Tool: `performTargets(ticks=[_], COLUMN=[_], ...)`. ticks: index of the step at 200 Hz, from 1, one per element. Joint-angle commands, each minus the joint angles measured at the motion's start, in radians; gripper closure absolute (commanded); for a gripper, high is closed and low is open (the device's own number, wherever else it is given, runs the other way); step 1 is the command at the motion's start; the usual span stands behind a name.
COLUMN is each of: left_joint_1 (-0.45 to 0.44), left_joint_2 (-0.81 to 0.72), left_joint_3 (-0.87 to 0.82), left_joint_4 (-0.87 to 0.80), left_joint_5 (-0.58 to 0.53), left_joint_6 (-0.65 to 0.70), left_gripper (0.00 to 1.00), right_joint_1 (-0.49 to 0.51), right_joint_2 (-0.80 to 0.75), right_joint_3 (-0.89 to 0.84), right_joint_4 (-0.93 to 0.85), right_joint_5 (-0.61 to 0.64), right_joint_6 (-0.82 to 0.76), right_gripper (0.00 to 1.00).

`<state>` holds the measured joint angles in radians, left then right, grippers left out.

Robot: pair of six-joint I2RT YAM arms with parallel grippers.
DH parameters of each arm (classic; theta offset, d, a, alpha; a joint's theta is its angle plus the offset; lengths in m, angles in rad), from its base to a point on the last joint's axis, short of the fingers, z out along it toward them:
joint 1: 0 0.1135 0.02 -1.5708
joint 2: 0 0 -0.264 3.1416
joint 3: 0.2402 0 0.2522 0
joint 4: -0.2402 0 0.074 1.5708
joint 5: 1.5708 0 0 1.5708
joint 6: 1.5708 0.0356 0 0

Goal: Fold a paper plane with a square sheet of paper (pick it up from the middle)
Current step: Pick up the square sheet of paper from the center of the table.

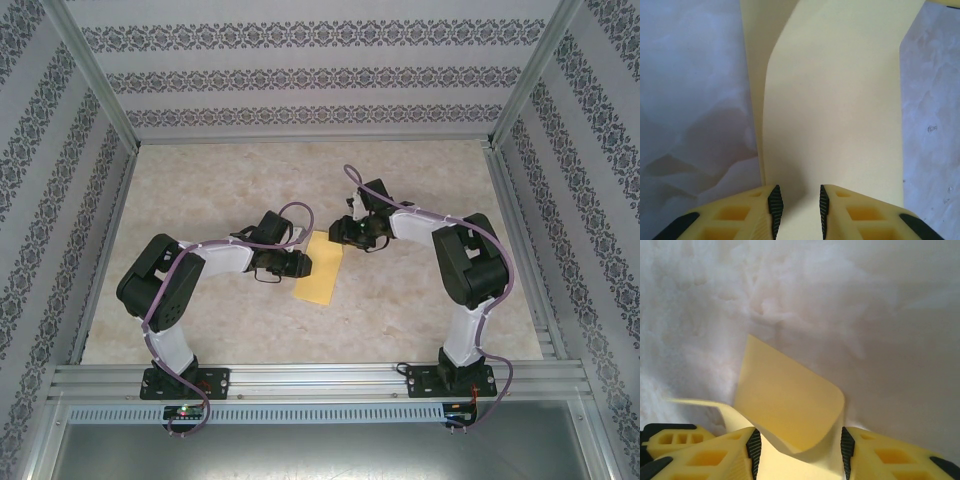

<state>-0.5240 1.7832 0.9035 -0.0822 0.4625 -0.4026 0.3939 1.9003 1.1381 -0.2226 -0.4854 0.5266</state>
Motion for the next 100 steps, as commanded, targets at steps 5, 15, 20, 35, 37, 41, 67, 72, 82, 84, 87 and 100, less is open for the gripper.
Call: performTargets(ticks=[5,15,20,35,37,41,67,72,82,84,87,100], left_joint_1=[0.002,0.002,0.002,0.001,0.002,0.002,0.001,0.002,0.001,0.002,0.002,0.002], left_joint_2=[0.075,0.077,0.079,0.085,0.086,0.087,0.094,0.095,0.096,0.096,0.096,0.097], left_joint_3=[-0.03,-0.028,-0.026,-0.021,-0.02,-0.019,-0.014,-0.015,-0.017,-0.016,-0.016,-0.018], left_joint_4=[-0.063,-0.061,-0.06,-0.059,-0.06,-0.061,-0.061,-0.062,-0.064,-0.065,-0.065,-0.062], left_joint_5=[-0.111,-0.108,-0.106,-0.103,-0.102,-0.101,-0.101,-0.099,-0.099,-0.099,-0.1,-0.1], left_joint_6=[0.028,0.027,0.027,0.028,0.028,0.027,0.029,0.03,0.031,0.032,0.032,0.032], left_gripper=[0.67,0.67,0.67,0.67,0.67,0.67,0.67,0.67,0.67,0.67,0.67,0.67], right_joint_1=[-0.009,-0.009,-0.01,-0.01,-0.009,-0.009,-0.008,-0.008,-0.009,-0.009,-0.008,-0.009], right_joint_2=[-0.032,-0.033,-0.033,-0.015,-0.013,-0.01,0.003,0.004,0.005,0.005,0.005,0.009], right_joint_3=[-0.016,-0.026,-0.03,-0.03,-0.03,-0.031,-0.027,-0.025,-0.022,-0.022,-0.02,-0.02], right_joint_4=[-0.06,-0.051,-0.042,-0.024,-0.021,-0.013,0.004,0.003,0.005,0.004,0.003,0.009], right_joint_5=[0.043,0.039,0.03,-0.012,-0.017,-0.028,-0.051,-0.053,-0.053,-0.053,-0.054,-0.069], right_joint_6=[-0.028,-0.027,-0.025,-0.018,-0.015,-0.011,-0.002,-0.003,-0.005,-0.006,-0.006,-0.001], right_gripper=[0.52,0.51,0.51,0.51,0.51,0.51,0.52,0.52,0.52,0.52,0.53,0.53])
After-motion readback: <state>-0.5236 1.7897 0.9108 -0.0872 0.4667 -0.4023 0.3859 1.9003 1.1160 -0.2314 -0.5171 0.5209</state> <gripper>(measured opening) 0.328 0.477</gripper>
